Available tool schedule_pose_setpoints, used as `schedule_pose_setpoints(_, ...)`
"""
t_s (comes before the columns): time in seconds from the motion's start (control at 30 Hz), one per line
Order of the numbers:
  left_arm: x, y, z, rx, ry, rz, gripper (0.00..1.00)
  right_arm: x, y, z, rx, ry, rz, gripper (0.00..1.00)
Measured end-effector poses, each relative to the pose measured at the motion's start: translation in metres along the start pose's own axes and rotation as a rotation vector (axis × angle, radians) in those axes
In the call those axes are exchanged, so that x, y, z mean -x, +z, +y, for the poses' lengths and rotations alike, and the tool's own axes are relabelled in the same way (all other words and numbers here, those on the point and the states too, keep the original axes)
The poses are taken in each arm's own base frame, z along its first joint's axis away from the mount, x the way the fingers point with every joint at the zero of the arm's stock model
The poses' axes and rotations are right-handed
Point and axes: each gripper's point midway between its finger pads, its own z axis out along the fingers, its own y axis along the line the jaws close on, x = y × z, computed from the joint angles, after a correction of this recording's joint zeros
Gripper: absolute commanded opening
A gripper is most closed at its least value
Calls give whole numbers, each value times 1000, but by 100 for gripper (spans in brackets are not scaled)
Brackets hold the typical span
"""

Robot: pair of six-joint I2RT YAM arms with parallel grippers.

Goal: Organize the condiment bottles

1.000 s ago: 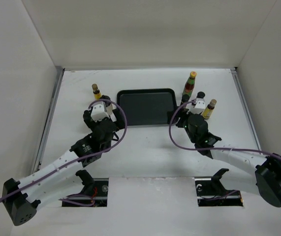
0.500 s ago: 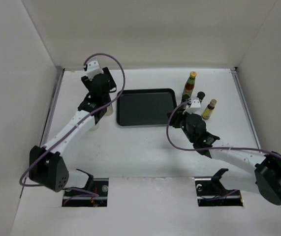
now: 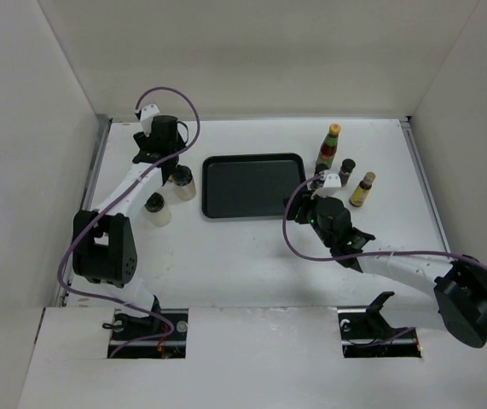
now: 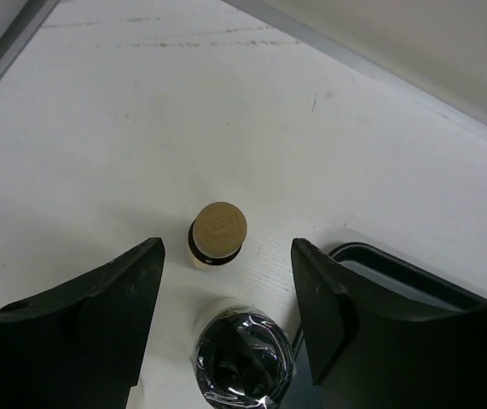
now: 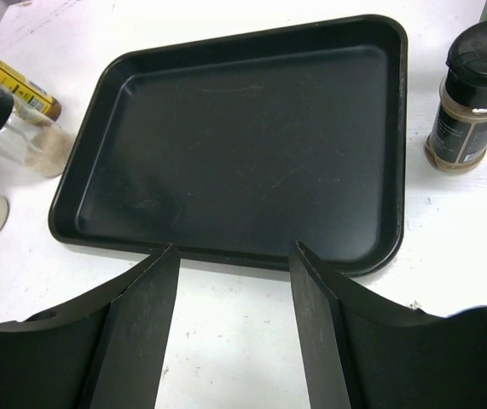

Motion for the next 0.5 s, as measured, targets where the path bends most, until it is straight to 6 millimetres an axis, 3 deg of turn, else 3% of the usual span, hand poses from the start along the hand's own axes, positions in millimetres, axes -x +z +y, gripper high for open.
schedule_pose_setpoints(0.23, -29, 18, 4, 25, 26, 68, 58, 0, 0, 0, 0, -4, 0, 59)
schedule_pose_setpoints(0.5, -27, 34, 15, 60, 14, 71, 54, 2, 2, 1, 1, -16, -2, 58)
